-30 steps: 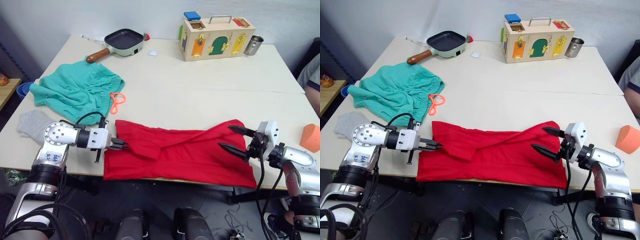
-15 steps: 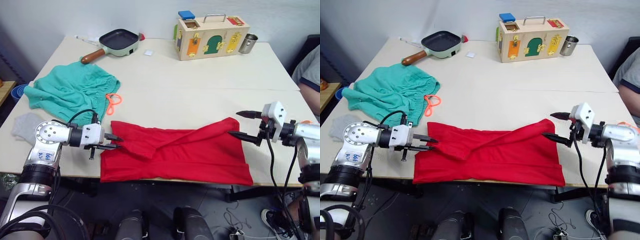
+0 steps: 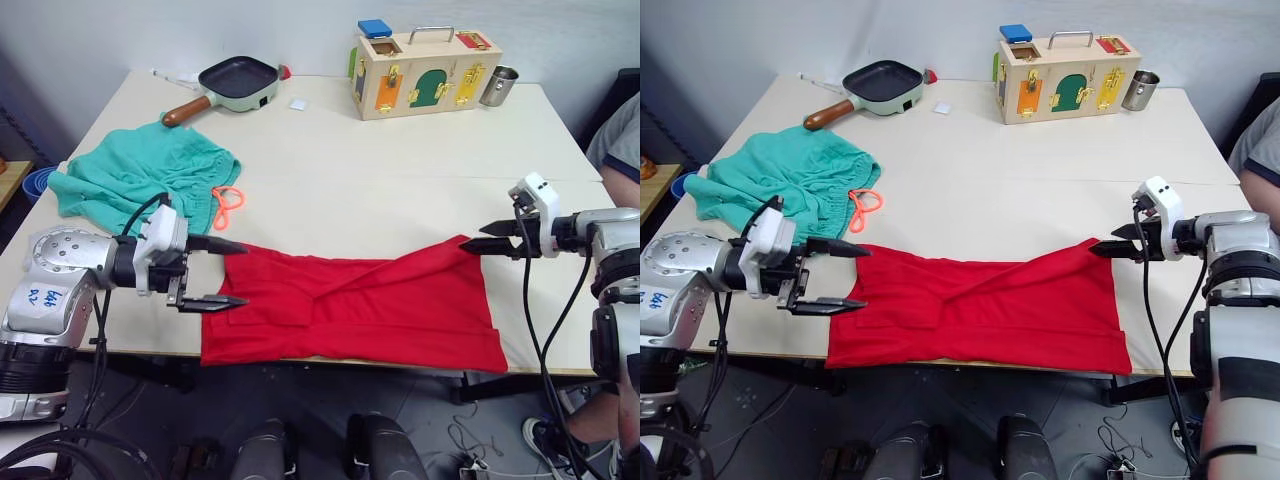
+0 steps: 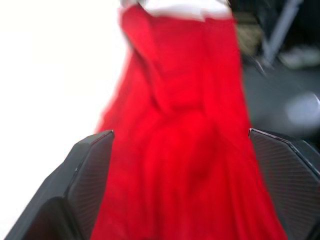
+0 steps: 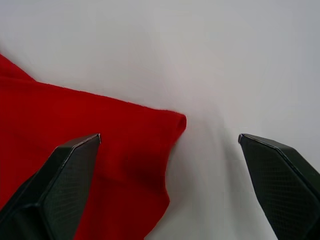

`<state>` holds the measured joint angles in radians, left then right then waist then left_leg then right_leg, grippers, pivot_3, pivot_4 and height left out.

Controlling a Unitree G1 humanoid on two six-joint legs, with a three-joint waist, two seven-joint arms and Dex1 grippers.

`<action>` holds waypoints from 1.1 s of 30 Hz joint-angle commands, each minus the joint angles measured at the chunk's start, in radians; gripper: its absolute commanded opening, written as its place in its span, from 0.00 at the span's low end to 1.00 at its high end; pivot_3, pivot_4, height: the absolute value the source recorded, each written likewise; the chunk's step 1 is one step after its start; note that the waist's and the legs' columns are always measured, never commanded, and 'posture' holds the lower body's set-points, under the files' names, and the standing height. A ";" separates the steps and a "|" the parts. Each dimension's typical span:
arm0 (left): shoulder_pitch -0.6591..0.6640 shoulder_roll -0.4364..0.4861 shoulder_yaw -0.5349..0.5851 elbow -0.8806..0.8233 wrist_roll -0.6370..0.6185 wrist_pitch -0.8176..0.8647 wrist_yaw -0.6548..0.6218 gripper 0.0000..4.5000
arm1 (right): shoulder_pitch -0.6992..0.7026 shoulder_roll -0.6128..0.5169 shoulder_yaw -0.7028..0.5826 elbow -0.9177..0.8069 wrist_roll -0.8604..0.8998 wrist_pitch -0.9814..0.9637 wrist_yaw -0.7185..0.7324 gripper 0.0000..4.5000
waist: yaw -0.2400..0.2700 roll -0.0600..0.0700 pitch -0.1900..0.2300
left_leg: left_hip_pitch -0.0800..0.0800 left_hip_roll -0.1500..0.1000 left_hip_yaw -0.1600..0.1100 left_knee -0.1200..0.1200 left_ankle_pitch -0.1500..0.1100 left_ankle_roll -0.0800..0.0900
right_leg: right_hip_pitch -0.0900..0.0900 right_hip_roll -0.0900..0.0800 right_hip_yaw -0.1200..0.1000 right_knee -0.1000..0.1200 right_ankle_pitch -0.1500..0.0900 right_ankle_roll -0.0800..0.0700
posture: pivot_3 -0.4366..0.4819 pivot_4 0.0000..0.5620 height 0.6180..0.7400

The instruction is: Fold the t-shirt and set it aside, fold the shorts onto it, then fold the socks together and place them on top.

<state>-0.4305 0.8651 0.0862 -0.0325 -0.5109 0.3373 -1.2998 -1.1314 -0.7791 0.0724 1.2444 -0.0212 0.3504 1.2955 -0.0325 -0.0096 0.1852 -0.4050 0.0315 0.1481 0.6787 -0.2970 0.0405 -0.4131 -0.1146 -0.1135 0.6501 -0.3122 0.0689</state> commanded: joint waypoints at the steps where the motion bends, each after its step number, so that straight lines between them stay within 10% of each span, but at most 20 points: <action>1: 0.031 -0.014 0.041 -0.066 -0.029 0.027 0.049 1.00 | -0.028 0.002 0.003 0.008 -0.022 0.024 0.009 1.00 | 0.000 0.000 0.000 | 0.000 0.000 0.000 0.000 0.000 0.000 | 0.000 0.000 0.000 0.002 0.000 0.000 | 0.48 0.27 1.00; 10: 0.052 -0.057 0.024 -0.125 -0.038 0.062 0.087 1.00 | -0.028 0.047 -0.042 0.015 -0.002 -0.015 -0.038 0.87 | -0.001 0.001 0.000 | 0.000 0.000 0.000 0.000 0.000 -0.001 | 0.000 0.000 0.000 0.003 0.000 0.000 | 0.48 0.27 1.00; 21: 0.047 -0.077 -0.003 -0.104 -0.013 0.045 0.080 1.00 | -0.022 0.045 -0.067 0.011 -0.003 -0.096 -0.036 0.03 | 0.000 0.001 0.001 | 0.000 0.000 0.001 0.000 0.000 -0.001 | 0.000 0.001 0.000 0.003 0.000 0.000 | 0.48 0.27 1.00; 33: 0.048 -0.093 -0.041 -0.078 0.020 0.011 0.083 1.00 | 0.023 -0.012 -0.143 -0.043 0.071 -0.204 0.100 0.01 | 0.001 0.001 0.001 | 0.000 0.000 0.001 0.000 0.000 -0.001 | 0.000 0.001 0.000 0.003 0.000 0.000 | 0.48 0.27 1.00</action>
<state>-0.3813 0.7761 0.0391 -0.1046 -0.4924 0.3617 -1.2153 -1.1164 -0.7627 -0.0439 1.2431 0.0191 0.1703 1.3659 -0.0315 -0.0081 0.1861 -0.4048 0.0315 0.1489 0.6786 -0.2968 0.0396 -0.4130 -0.1137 -0.1131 0.6526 -0.3122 0.0691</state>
